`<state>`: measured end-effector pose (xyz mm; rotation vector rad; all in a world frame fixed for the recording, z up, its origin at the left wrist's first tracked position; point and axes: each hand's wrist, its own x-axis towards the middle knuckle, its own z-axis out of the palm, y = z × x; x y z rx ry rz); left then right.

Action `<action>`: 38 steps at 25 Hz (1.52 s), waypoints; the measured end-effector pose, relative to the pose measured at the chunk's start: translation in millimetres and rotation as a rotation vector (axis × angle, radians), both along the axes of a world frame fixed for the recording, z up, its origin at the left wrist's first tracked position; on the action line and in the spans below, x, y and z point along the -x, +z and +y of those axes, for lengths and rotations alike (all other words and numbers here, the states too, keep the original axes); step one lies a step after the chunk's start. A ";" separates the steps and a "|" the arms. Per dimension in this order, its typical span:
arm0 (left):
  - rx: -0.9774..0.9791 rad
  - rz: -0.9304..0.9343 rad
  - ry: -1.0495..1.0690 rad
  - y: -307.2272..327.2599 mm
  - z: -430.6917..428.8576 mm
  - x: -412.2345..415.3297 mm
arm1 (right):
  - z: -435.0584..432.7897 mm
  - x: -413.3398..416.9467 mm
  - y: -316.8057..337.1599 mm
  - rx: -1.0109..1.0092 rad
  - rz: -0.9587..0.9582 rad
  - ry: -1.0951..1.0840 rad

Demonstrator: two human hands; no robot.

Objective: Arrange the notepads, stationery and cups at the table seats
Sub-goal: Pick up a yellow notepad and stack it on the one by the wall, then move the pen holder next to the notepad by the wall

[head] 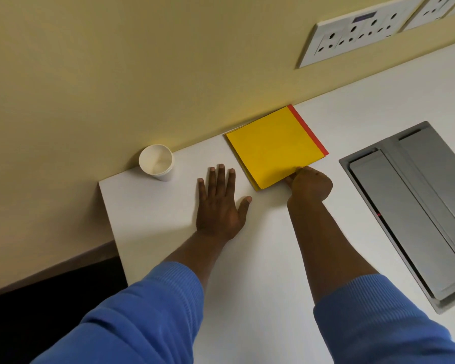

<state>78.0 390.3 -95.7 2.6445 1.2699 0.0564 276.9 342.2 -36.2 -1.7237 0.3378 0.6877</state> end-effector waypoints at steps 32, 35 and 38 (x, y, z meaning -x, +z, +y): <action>0.068 0.106 -0.376 115.9 -107.4 84.4 | -227.2 161.5 93.9 0.639 -0.808 0.855; 0.054 0.083 -0.450 130.1 -142.1 88.5 | -267.3 173.9 103.7 0.678 -0.821 0.857; 0.040 0.066 -0.504 139.4 -177.3 94.7 | -305.7 186.8 112.2 0.703 -0.828 0.846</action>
